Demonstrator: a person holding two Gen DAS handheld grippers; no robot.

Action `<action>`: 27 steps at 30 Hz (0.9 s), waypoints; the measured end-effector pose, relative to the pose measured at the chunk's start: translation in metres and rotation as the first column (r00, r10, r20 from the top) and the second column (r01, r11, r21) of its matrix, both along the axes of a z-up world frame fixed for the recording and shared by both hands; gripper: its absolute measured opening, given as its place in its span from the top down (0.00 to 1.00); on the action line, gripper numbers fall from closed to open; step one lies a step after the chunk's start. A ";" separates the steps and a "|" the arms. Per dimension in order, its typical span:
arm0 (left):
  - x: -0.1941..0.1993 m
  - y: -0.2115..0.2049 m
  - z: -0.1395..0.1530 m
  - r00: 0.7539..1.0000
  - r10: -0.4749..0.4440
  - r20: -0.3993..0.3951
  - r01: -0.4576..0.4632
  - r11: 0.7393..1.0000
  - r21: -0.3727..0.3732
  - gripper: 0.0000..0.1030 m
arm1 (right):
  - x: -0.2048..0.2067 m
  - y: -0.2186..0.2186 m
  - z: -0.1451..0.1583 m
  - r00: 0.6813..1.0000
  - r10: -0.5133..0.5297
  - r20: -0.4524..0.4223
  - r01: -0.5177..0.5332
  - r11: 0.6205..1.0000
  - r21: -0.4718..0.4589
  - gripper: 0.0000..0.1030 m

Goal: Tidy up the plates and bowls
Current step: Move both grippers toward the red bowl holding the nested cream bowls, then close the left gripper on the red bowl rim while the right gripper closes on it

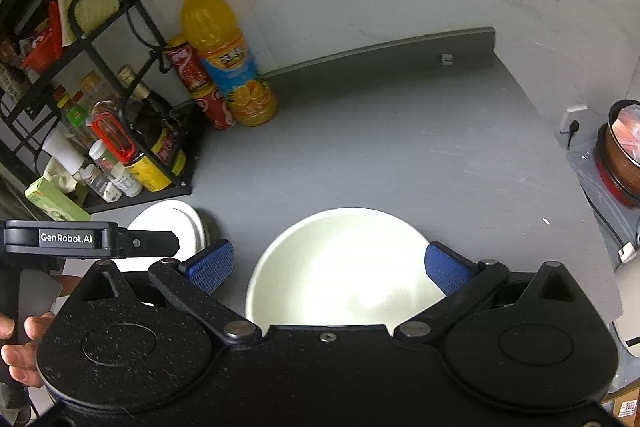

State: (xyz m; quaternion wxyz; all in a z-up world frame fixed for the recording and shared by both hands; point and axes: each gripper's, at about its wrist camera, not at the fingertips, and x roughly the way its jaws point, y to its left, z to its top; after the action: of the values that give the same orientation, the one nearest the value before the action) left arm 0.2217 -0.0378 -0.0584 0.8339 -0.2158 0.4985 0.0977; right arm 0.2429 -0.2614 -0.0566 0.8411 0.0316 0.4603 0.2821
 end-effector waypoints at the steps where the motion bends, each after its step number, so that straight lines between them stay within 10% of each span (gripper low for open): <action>1: 0.002 -0.004 -0.001 1.000 0.005 -0.003 -0.005 1.000 0.000 0.01 | 0.002 -0.004 -0.001 1.000 0.000 0.000 0.000 1.000 -0.004 0.00; 19: 0.016 -0.047 -0.049 0.995 0.093 -0.041 -0.095 0.995 -0.037 0.10 | 0.032 -0.049 -0.056 0.995 0.009 -0.103 -0.012 1.000 -0.029 0.02; 27: 0.020 -0.055 -0.078 0.991 0.101 -0.085 -0.110 0.988 -0.110 0.38 | 0.043 -0.060 -0.092 0.977 -0.012 -0.211 0.005 0.999 -0.032 0.34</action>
State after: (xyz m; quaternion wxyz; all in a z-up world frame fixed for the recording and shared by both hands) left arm 0.2414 -0.0928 -0.1361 0.7934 -0.2853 0.5237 0.1217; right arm 0.2858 -0.3209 -0.1484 0.7890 0.0501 0.5515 0.2663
